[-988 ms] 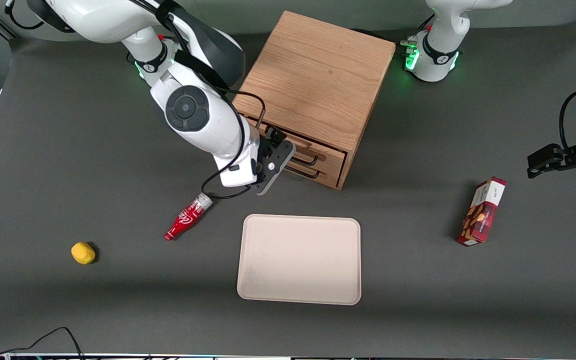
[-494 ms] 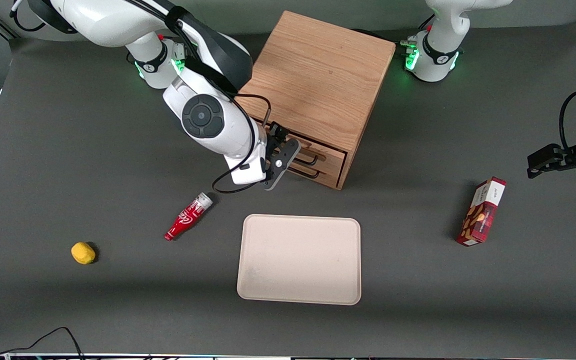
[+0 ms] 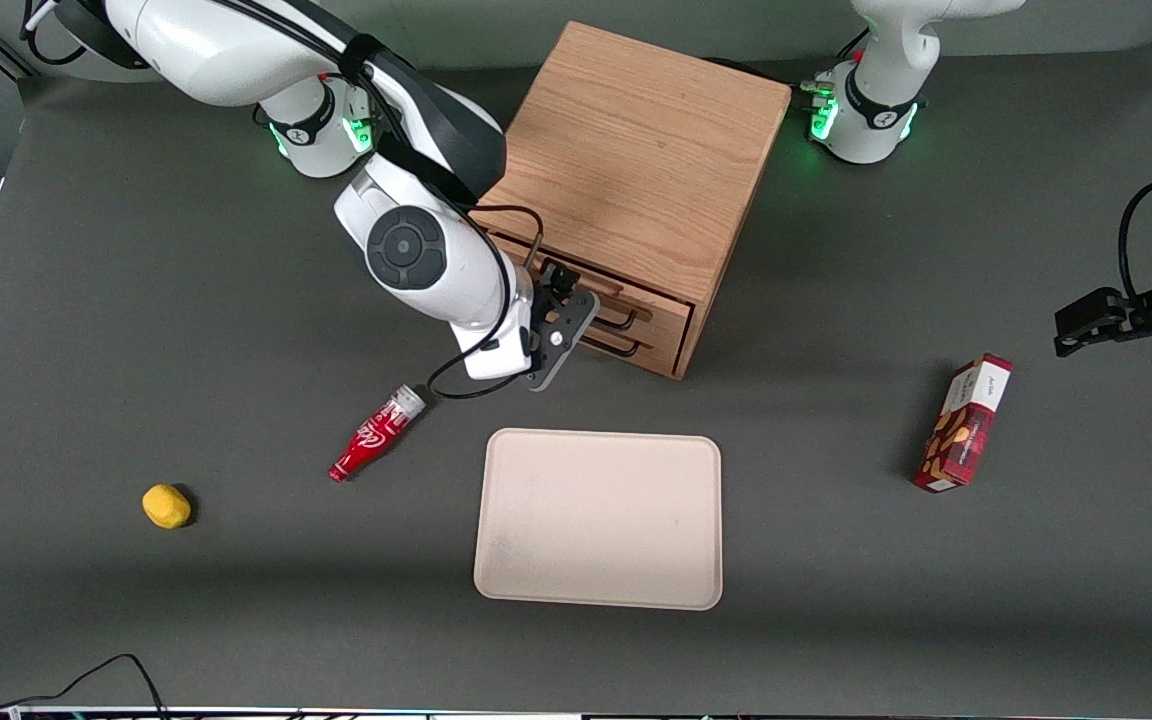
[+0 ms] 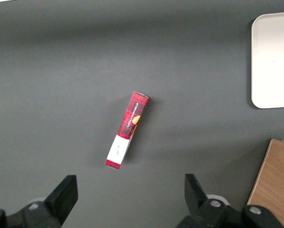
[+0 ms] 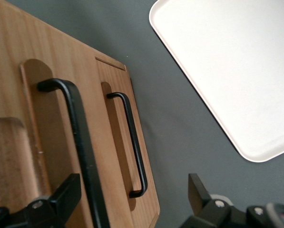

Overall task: Open upper drawer
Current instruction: 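Pull the upper drawer outward by its handle with the right gripper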

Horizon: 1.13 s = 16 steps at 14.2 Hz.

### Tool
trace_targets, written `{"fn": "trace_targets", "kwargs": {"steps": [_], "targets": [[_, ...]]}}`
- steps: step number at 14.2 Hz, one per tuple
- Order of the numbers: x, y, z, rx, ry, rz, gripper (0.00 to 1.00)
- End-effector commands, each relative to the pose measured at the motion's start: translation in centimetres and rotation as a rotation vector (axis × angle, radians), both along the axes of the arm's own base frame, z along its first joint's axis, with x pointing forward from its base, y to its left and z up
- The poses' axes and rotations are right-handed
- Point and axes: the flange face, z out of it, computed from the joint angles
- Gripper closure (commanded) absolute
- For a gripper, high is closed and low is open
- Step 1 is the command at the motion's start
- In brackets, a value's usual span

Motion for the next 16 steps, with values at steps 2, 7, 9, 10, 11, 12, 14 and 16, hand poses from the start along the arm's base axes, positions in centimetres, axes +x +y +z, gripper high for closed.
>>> {"fn": "trace_targets", "kwargs": {"steps": [2,7,9,10,11,12,14,16], "targets": [[1.9,-1.3,-0.9,0.035,-0.040,0.046,0.00],[6.0,-3.3,-0.5,-0.025,-0.168,0.074,0.00],[8.0,-4.3,0.1,-0.010,-0.211,0.104,0.00],[9.3,-5.6,0.4,-0.016,-0.231,0.093,0.00],[10.2,-6.3,0.8,-0.016,-0.250,0.090,0.00],[10.7,-6.8,0.8,-0.015,-0.260,0.097,0.00],[11.9,-7.7,1.2,-0.004,-0.293,0.099,0.00],[13.3,-9.2,1.2,-0.006,-0.339,0.087,0.00]]}}
